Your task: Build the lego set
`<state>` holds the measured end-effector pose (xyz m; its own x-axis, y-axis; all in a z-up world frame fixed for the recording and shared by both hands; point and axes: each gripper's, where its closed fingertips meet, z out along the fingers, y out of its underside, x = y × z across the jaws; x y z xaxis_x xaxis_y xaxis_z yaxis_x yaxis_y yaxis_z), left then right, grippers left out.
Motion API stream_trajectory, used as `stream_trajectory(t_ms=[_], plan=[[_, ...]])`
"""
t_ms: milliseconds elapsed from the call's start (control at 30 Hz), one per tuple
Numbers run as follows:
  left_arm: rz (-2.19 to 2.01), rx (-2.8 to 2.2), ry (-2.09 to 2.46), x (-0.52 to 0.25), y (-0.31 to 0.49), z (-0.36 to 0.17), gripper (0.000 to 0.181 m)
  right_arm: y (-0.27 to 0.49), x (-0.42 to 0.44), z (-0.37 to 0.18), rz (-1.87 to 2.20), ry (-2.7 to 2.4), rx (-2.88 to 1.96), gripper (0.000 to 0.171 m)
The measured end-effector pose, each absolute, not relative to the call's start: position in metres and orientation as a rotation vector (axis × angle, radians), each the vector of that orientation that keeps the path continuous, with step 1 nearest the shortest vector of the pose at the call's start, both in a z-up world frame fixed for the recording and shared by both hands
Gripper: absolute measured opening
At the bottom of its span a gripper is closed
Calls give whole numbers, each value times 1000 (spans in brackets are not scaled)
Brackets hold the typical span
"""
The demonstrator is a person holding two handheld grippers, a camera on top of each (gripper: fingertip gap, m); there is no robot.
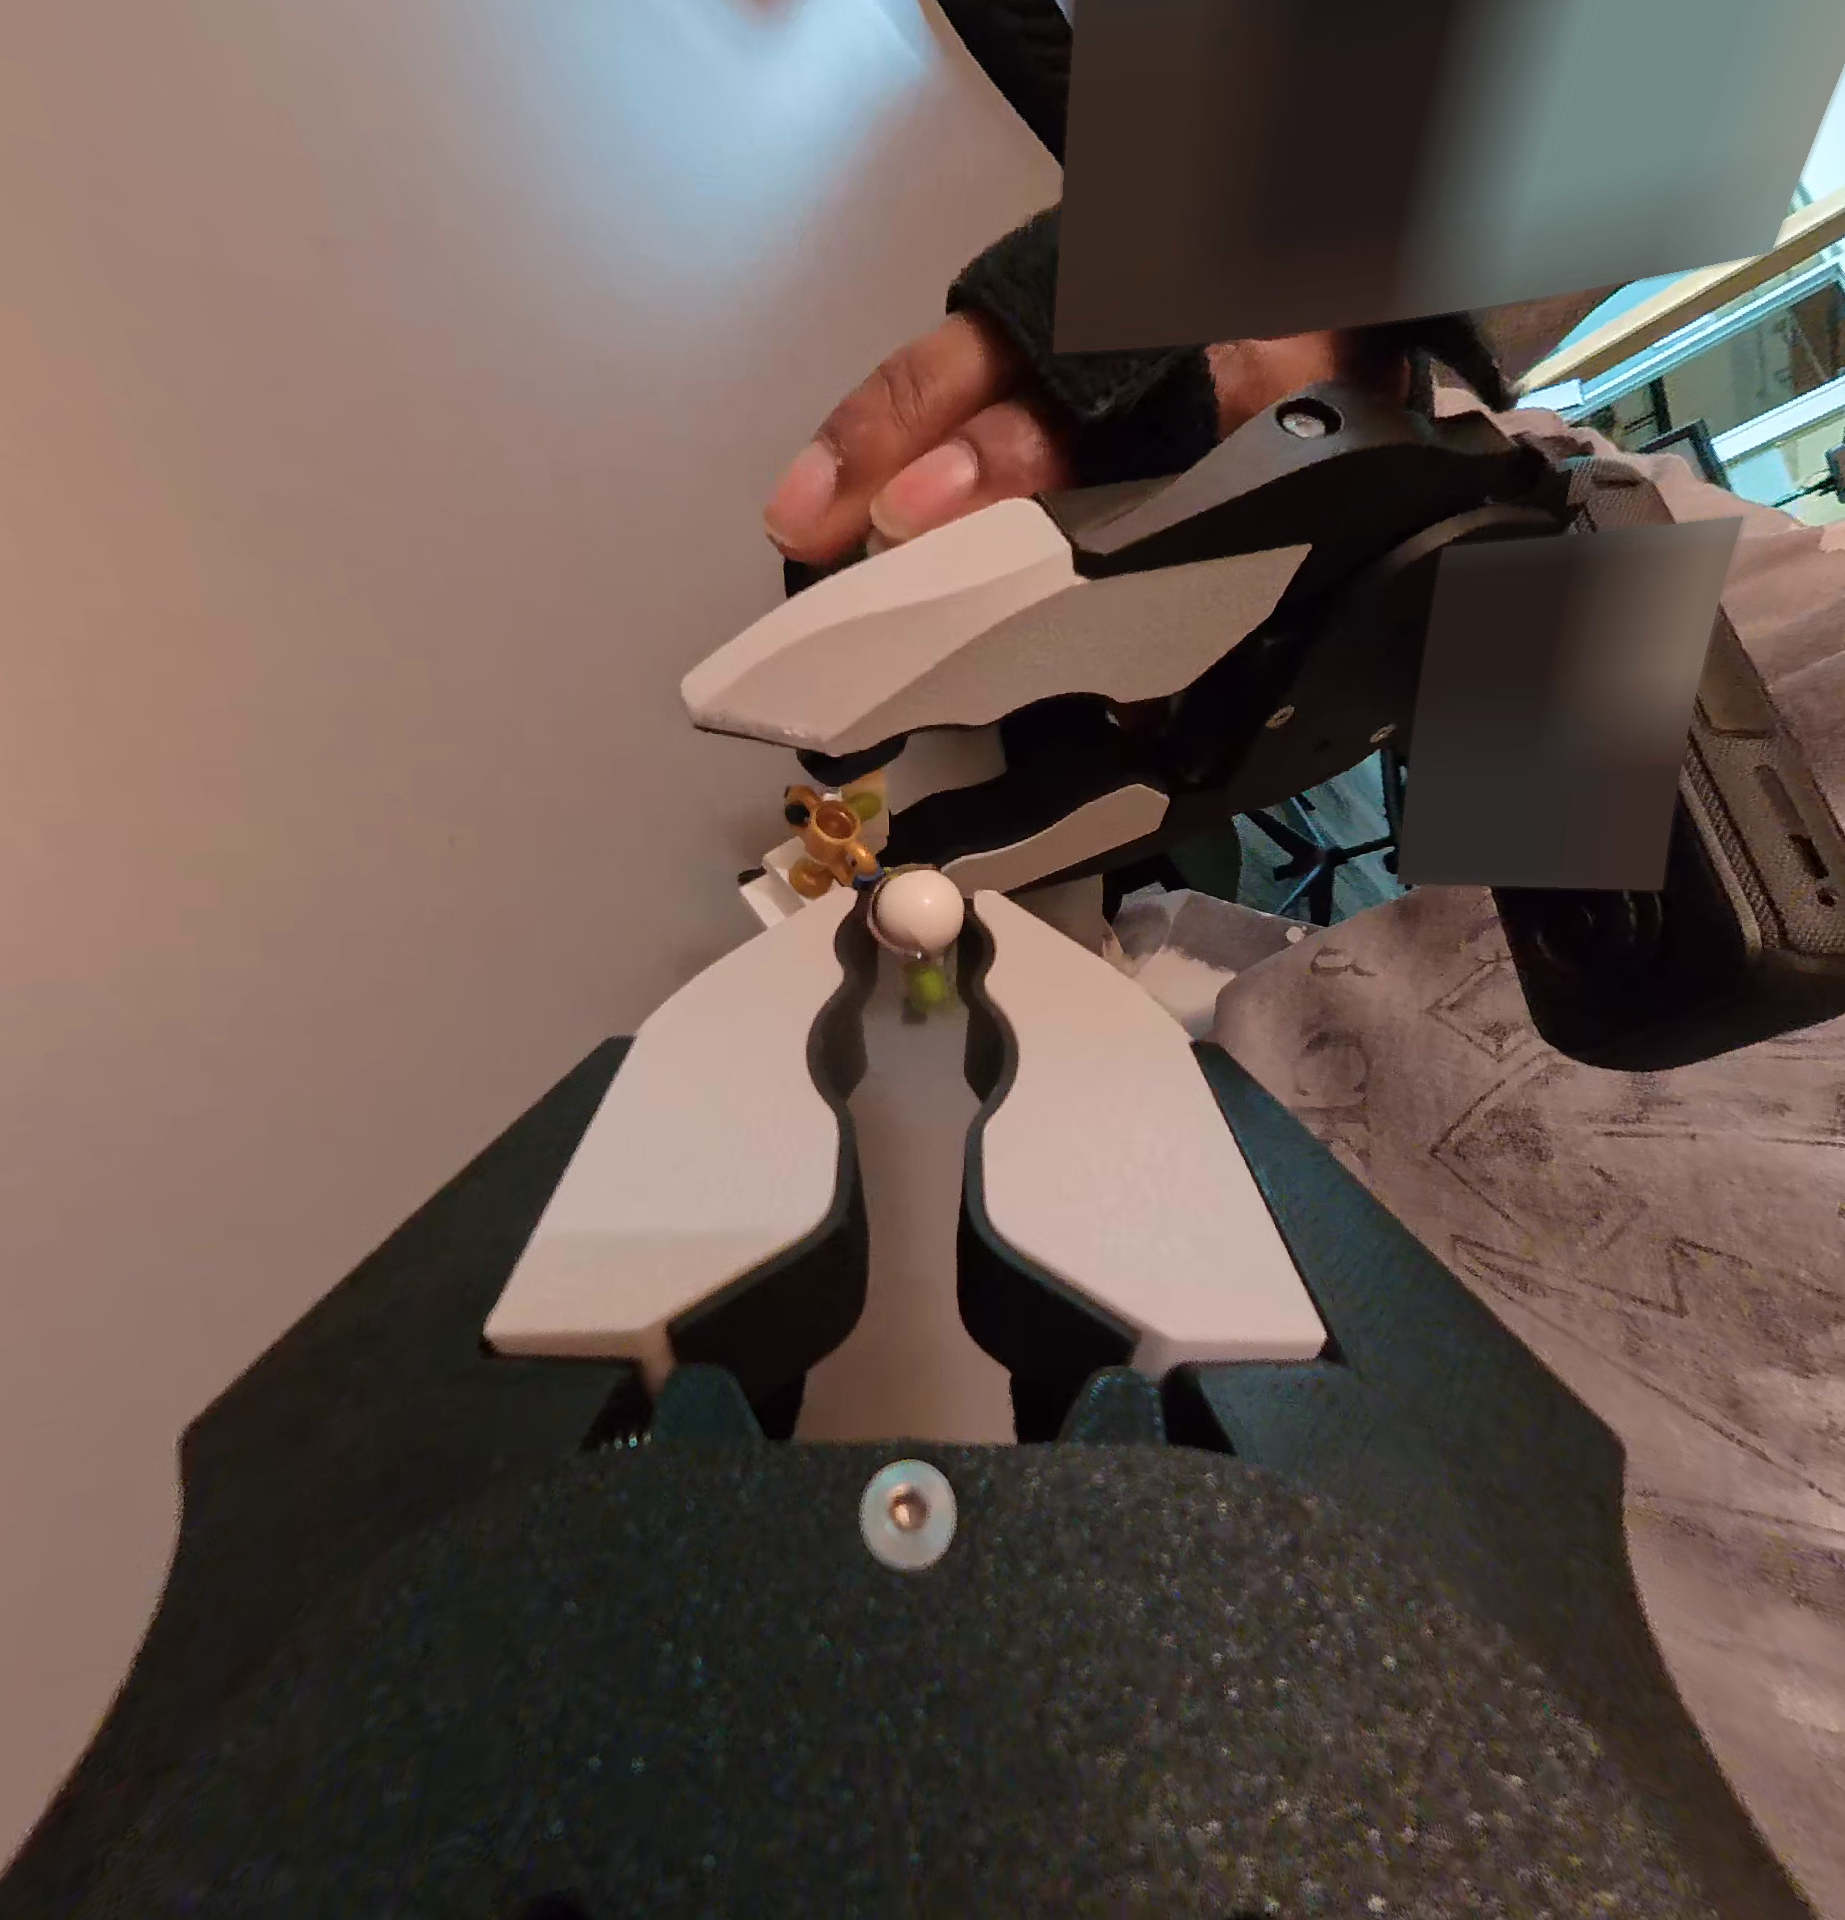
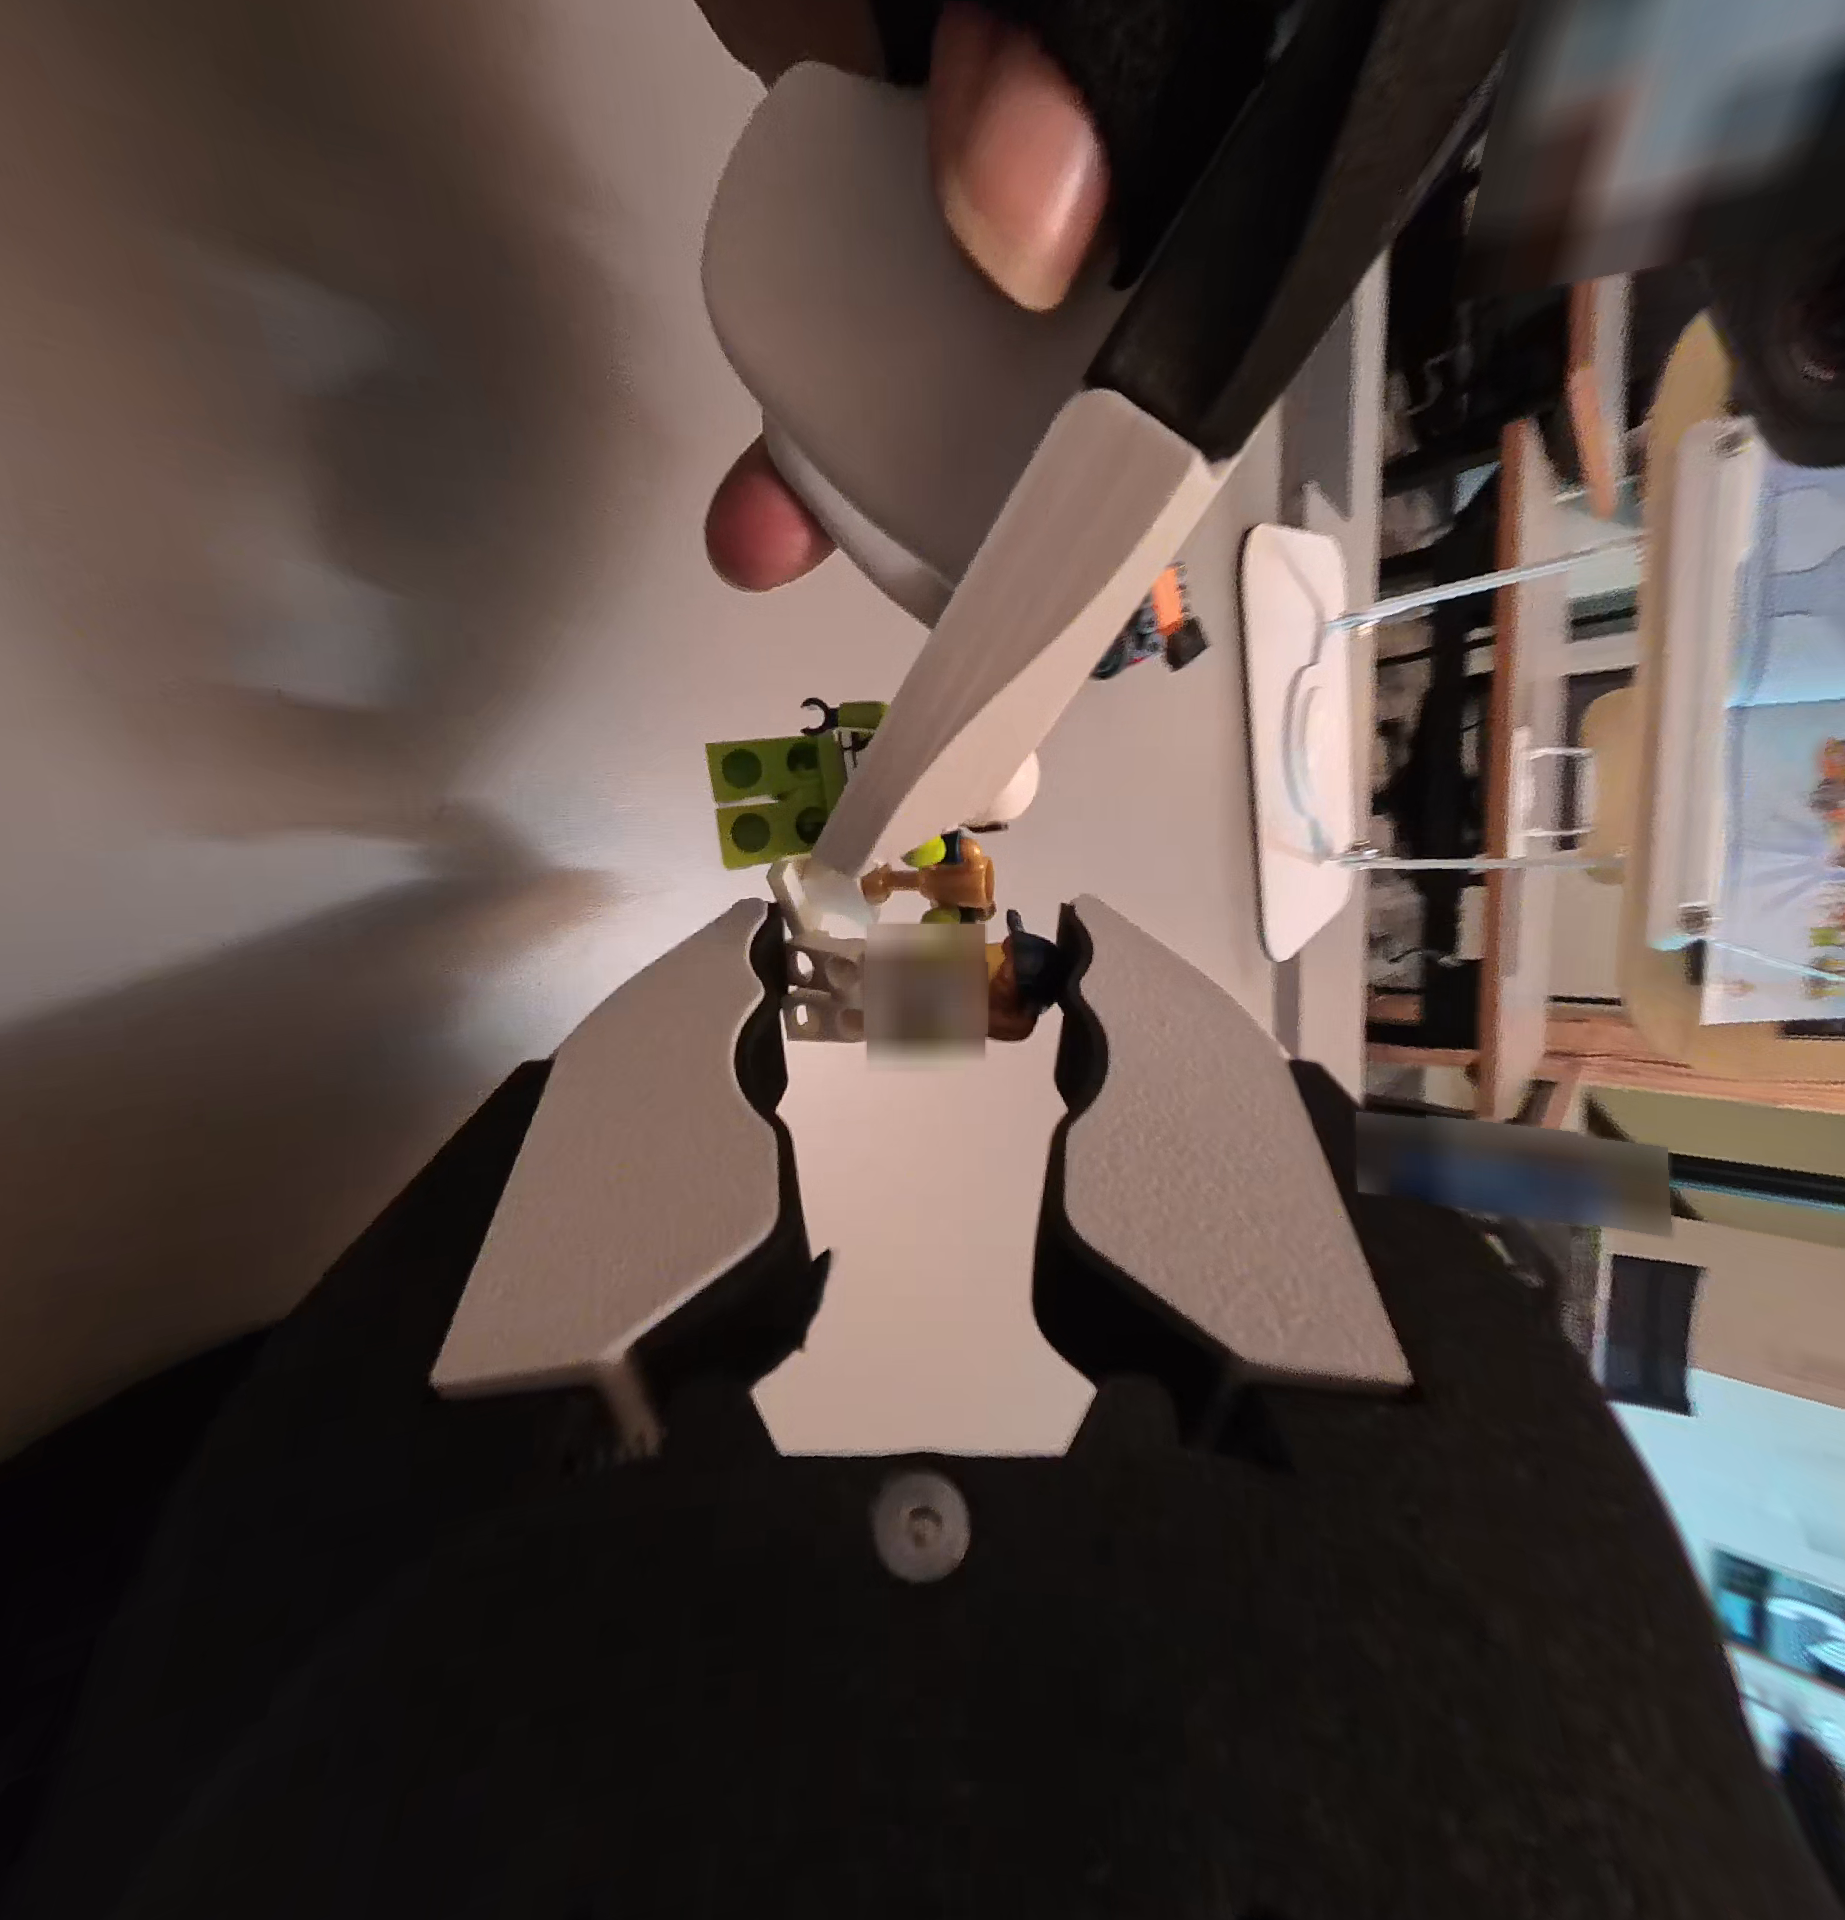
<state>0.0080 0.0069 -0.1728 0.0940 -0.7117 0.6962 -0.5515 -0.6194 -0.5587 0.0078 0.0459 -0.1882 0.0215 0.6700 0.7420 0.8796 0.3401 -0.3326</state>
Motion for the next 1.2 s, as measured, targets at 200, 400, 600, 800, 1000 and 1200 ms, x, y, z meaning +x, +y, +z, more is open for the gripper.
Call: stream_trajectory(t_ms=[200,400,600,800,1000,1200], plan=[[-1500,-2179,1312,9,10,-172,15,49,10,-181,-302,-1672,-1379,66],[-1389,-2118,1353,9,15,-176,15,44,17,-179,-153,-1646,-1467,69],[-1277,-1948,1442,5,17,-176,15,28,26,-182,536,-1503,-1745,49],[-1306,-1811,1443,2,11,-165,15,27,17,-172,774,-1419,-1753,28],[-1311,-1807,1408,0,15,-158,15,26,9,-167,788,-1419,-1693,10],[-1254,-1794,1403,3,17,-154,15,24,12,-163,910,-1370,-1727,10]])
